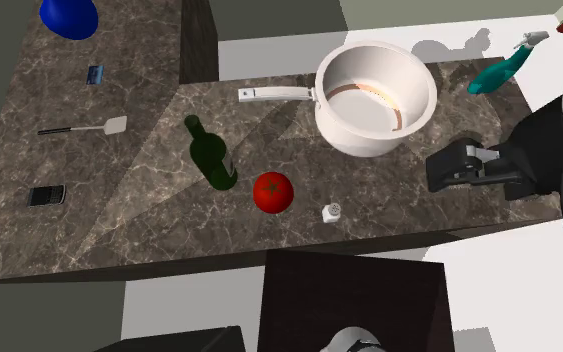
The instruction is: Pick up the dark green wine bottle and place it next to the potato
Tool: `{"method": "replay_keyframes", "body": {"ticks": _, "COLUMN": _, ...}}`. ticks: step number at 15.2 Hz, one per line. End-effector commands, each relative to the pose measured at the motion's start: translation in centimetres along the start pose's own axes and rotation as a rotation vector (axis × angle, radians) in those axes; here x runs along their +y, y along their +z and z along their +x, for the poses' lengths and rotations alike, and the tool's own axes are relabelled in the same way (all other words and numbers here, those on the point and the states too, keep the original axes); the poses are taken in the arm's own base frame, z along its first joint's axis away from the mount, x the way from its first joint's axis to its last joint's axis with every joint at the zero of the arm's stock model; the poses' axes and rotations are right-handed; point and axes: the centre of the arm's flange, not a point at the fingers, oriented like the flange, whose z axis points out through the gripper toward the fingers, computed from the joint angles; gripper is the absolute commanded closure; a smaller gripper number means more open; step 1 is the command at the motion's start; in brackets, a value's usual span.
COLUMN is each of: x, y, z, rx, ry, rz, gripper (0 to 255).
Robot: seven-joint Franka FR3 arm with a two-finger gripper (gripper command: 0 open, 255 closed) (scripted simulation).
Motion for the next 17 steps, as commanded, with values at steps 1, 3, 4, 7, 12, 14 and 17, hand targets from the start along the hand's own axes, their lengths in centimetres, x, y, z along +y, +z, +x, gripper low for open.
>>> {"method": "replay_keyframes", "body": {"ticks": 1, "x": 0.0, "y": 0.0, "z": 0.0, "rx": 0.0, "ry": 0.0, "rz": 0.0, "gripper": 0}}
{"method": "replay_keyframes", "body": {"ticks": 3, "x": -2.4, "y": 0.7, "z": 1.0, "rx": -0.004, "ry": -0.004, "rz": 0.002, "gripper": 0}}
{"method": "replay_keyframes", "body": {"ticks": 4, "x": -3.5, "y": 1.0, "z": 1.4, "rx": -0.006, "ry": -0.006, "rz": 0.003, "gripper": 0}}
{"method": "replay_keyframes", "body": {"ticks": 7, "x": -7.1, "y": 2.1, "z": 2.8, "rx": -0.012, "ry": -0.012, "rz": 0.006, "gripper": 0}}
{"method": "replay_keyframes", "body": {"ticks": 12, "x": -13.0, "y": 3.8, "z": 5.1, "rx": -0.021, "ry": -0.021, "rz": 0.011, "gripper": 0}}
{"method": "replay_keyframes", "body": {"ticks": 14, "x": -15.4, "y": 4.5, "z": 6.0, "rx": -0.025, "ry": -0.025, "rz": 0.013, "gripper": 0}}
{"method": "replay_keyframes", "body": {"ticks": 17, "x": -19.0, "y": 5.5, "z": 7.4, "rx": -0.031, "ry": -0.031, "rz": 0.017, "gripper": 0}}
